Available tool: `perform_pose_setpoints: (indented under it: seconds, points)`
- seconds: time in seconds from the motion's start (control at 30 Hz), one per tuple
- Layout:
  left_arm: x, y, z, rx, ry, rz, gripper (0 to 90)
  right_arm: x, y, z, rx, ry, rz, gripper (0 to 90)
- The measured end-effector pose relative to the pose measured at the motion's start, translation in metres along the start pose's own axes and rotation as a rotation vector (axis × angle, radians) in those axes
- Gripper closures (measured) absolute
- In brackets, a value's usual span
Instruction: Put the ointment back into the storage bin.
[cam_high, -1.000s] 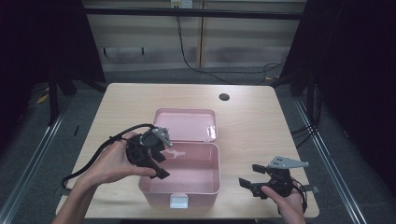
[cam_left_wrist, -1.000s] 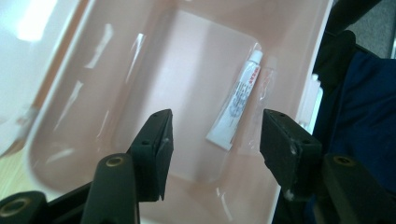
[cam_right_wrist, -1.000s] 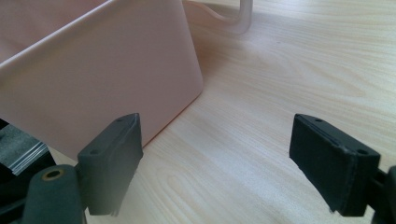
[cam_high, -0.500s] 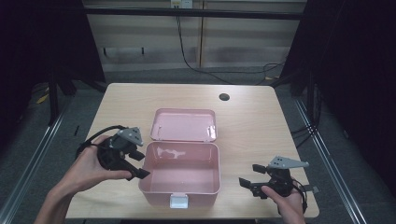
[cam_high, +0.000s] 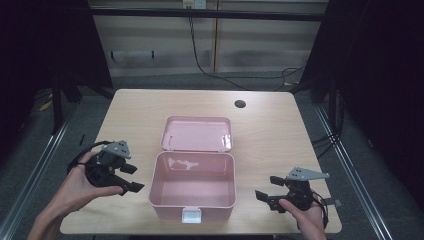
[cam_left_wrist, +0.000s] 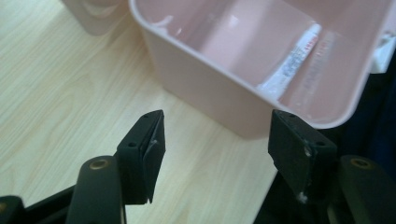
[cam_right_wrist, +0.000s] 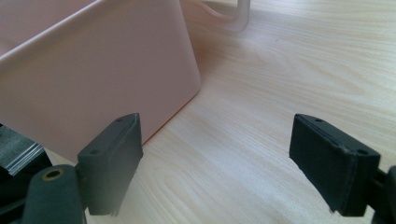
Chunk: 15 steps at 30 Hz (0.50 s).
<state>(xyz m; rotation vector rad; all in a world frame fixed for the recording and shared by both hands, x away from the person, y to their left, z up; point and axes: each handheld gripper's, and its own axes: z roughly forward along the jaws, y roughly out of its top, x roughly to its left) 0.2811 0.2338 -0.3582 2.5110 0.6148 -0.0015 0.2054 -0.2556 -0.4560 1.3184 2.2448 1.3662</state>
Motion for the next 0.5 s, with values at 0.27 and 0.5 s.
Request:
perform_pose_setpoints:
  seconds: [0.27, 0.5]
  points:
    - [0.009, -0.023, 0.013, -0.026, 0.037, -0.046, 36.8, -0.001, 0.000, 0.002, 0.016, -0.007, 0.005, 17.2]
    - [0.018, -0.038, 0.030, -0.013, 0.052, -0.081, 36.8, -0.002, -0.002, 0.006, 0.007, -0.042, 0.017, 17.6]
